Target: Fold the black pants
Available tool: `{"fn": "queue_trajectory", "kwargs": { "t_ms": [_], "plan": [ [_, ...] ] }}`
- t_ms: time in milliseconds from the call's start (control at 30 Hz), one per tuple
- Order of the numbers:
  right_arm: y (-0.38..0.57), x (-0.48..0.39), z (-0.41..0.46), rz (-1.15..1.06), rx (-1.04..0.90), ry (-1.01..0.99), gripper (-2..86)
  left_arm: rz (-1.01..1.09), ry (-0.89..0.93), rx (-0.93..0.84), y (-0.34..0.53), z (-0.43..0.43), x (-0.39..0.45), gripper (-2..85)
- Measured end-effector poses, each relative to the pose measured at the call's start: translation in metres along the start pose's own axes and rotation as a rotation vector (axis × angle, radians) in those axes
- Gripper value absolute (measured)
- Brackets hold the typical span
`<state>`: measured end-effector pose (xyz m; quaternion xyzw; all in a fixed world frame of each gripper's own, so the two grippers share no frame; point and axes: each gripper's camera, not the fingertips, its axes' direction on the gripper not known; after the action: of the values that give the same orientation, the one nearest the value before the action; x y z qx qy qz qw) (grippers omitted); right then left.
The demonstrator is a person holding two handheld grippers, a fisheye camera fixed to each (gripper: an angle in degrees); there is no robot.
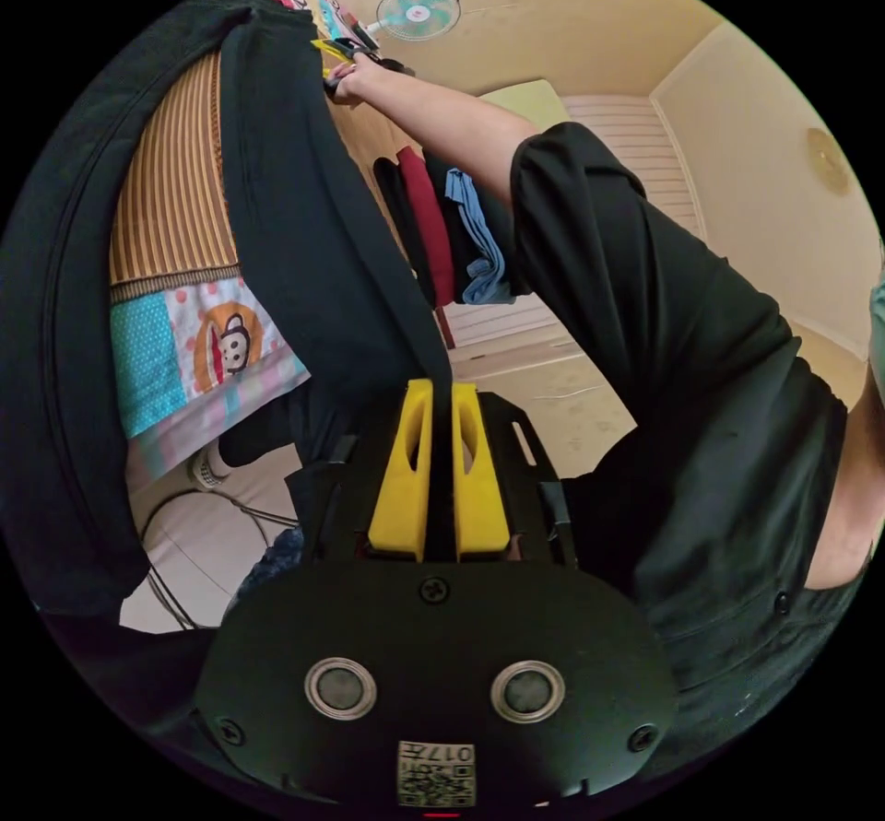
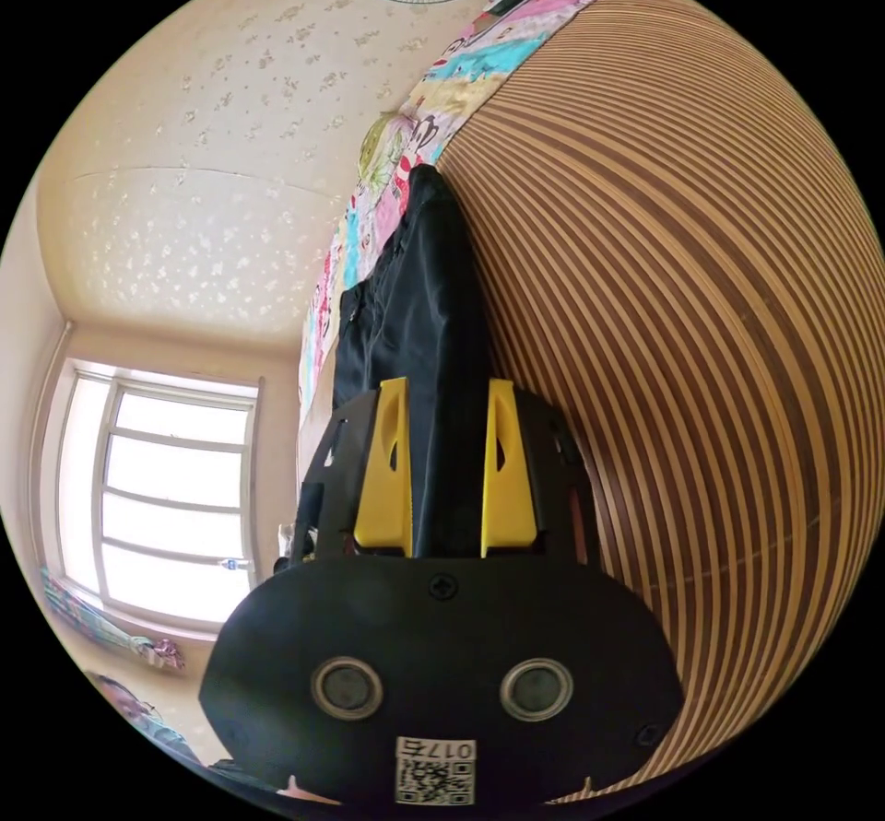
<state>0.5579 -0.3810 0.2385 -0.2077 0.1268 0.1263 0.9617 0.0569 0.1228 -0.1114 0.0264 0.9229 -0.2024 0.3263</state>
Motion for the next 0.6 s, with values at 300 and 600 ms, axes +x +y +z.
{"fn": "queue_trajectory", "kwargs": {
  "t_ms": [300,600],
  "plan": [
    [0.012,-0.038,0.026,-0.158,-0.002,0.218,3.1,0.001,0.135,0.060,0.012,-0.055,0.000,3.7],
    [0.036,-0.207,0.085,-0.592,-0.080,0.523,2.1,-0.038,0.125,0.194,0.042,-0.118,0.007,3.3]
  ]
}}
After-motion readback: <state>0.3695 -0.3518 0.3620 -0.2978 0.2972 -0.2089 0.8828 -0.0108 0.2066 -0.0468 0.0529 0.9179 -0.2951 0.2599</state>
